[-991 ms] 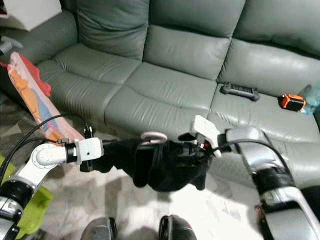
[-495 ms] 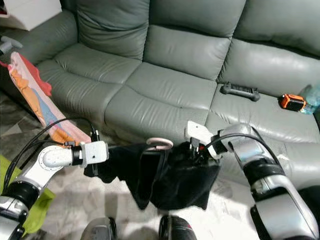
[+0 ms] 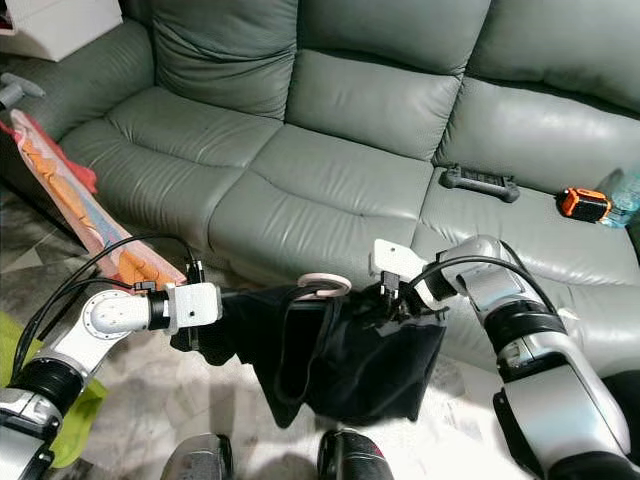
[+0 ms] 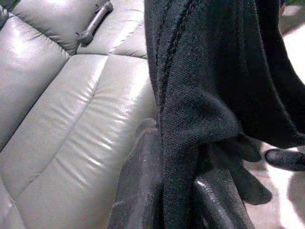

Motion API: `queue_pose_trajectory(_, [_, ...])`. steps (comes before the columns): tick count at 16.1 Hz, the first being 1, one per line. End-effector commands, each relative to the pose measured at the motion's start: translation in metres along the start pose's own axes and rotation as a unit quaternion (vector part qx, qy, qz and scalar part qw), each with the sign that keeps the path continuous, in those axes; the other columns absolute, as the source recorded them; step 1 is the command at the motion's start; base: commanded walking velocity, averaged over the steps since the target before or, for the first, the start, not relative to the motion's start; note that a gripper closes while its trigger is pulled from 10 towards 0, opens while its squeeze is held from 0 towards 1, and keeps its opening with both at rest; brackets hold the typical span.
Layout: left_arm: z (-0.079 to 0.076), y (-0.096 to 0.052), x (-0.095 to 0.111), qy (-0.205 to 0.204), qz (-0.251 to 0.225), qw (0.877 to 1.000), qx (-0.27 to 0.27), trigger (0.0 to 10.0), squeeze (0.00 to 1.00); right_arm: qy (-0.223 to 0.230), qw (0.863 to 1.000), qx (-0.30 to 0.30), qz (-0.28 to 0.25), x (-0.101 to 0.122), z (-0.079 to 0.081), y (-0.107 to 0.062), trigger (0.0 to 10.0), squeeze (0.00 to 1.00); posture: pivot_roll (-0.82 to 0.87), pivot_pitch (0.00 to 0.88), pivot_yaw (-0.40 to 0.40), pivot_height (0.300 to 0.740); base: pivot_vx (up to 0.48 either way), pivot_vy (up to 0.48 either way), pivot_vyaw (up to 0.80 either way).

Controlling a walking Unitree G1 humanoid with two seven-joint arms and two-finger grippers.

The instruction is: Hang hanger

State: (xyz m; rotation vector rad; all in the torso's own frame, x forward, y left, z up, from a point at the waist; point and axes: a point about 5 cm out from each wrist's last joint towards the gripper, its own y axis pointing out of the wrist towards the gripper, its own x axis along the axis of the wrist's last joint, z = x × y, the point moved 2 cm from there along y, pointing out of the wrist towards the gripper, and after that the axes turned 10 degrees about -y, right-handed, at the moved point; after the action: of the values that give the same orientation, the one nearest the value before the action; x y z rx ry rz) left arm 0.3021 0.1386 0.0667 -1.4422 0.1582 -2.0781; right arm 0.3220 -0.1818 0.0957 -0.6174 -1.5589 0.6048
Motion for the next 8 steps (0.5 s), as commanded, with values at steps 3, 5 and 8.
queue_pose_trajectory(3, [0.0057, 0.0031, 0.0095, 0.018, -0.021, 1.000, 0.005, 0.0, 0.00, -0.008, 1.000, 0.012, -0.003, 0.0029, -0.0010, -0.0008, 0.0, 0.00, -0.07, 0.108, -0.021, 0.740, 0.000, 0.000, 0.00])
queue_pose_trajectory(5, [0.0063, 0.0037, 0.0090, 0.018, -0.020, 1.000, 0.006, 0.0, 0.00, -0.009, 1.000, 0.012, -0.012, 0.0044, -0.0019, 0.0002, 0.0, 0.00, -0.08, 0.101, -0.022, 0.740, 0.000, 0.000, 0.00])
queue_pose_trajectory(8, [0.0062, 0.0046, 0.0088, 0.017, -0.020, 1.000, 0.007, 0.0, 0.00, -0.008, 1.000, 0.015, -0.025, 0.0058, 0.0002, 0.0042, 0.0, 0.00, -0.07, 0.098, -0.024, 0.740, 0.000, 0.000, 0.00])
